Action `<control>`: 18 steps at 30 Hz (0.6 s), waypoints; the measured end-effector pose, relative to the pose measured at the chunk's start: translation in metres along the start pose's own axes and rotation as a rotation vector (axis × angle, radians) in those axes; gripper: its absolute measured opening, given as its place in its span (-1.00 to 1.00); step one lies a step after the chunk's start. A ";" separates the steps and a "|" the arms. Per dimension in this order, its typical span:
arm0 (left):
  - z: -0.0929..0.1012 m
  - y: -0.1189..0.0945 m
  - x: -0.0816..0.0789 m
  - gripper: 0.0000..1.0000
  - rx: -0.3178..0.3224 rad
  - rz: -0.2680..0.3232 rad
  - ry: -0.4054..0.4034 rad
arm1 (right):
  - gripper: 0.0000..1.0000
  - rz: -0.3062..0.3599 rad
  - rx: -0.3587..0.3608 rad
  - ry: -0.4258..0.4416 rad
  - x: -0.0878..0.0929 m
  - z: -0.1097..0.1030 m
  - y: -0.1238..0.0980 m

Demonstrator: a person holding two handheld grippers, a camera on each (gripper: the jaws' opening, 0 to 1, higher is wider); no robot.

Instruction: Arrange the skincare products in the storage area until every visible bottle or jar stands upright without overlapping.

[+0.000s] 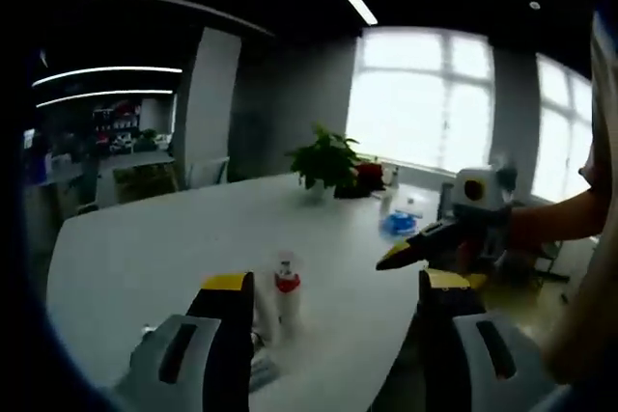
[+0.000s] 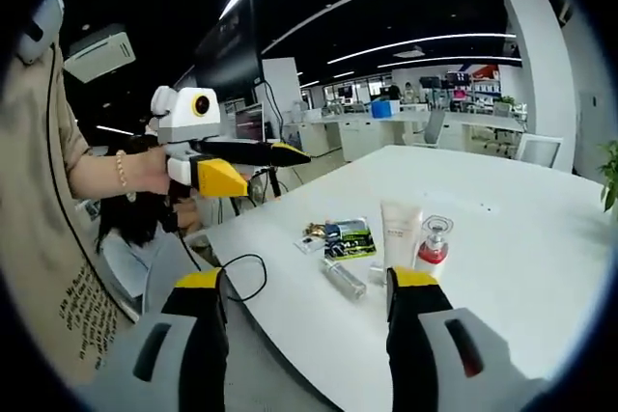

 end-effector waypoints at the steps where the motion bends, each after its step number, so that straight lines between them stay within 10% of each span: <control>1: -0.004 -0.005 0.002 0.45 -0.015 0.001 -0.010 | 0.34 -0.001 -0.002 -0.002 0.000 -0.002 -0.001; 18: 0.096 -0.027 -0.001 0.73 0.010 0.097 -0.208 | 0.34 0.027 -0.025 -0.019 -0.005 -0.020 -0.014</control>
Point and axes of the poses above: the point that each gripper's makers call its tool centre point, and the gripper's own axes: y roughly forward along the fingers, z roughly to its right, x roughly out of its underside, the point moved 3 cm from there along -y, roughly backward along the fingers, and after that the axes turned 1 degree about -x, right-handed, at the moved point
